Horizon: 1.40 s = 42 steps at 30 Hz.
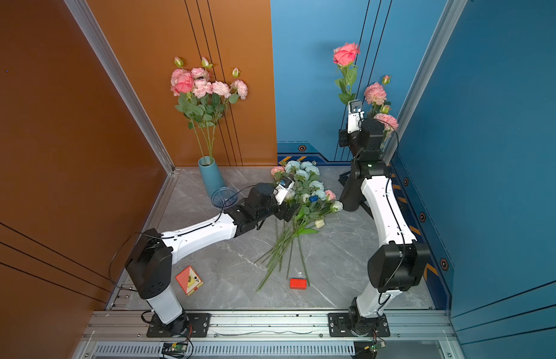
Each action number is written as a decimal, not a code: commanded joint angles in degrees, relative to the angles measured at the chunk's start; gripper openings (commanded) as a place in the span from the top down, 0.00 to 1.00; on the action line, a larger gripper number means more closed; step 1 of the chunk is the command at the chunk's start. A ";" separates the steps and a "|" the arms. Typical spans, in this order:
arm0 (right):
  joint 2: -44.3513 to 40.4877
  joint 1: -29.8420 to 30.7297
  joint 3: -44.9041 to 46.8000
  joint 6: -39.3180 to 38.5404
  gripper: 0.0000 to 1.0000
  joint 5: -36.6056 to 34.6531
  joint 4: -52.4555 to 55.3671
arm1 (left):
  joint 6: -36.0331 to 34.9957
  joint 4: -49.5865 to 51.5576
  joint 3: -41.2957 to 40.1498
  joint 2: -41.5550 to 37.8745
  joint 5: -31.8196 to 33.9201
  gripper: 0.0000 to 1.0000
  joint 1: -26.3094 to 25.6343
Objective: Place the pink flowers into the vase
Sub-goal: Place the flower in the vase.
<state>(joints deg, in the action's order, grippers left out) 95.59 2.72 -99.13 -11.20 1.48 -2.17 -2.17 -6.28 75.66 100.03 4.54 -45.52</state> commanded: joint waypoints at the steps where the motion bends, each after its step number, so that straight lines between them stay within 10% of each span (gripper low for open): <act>1: 0.00 -0.54 3.03 -0.60 1.00 0.64 -4.51 | -1.01 -1.65 1.16 -0.45 4.08 0.02 -0.75; 14: -2.22 -3.25 16.34 3.24 1.00 -1.71 -13.50 | -10.53 -5.13 1.94 0.87 14.59 0.01 -5.28; 42: -4.89 -5.01 27.59 5.03 0.96 -7.18 -13.60 | -7.26 -5.02 -0.60 -0.77 13.16 0.01 -5.64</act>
<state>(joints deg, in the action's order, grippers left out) 92.44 -1.78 -72.71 -7.44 -3.81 -16.08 -10.46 -10.57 76.05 100.20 17.61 -50.81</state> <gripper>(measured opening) 0.079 0.985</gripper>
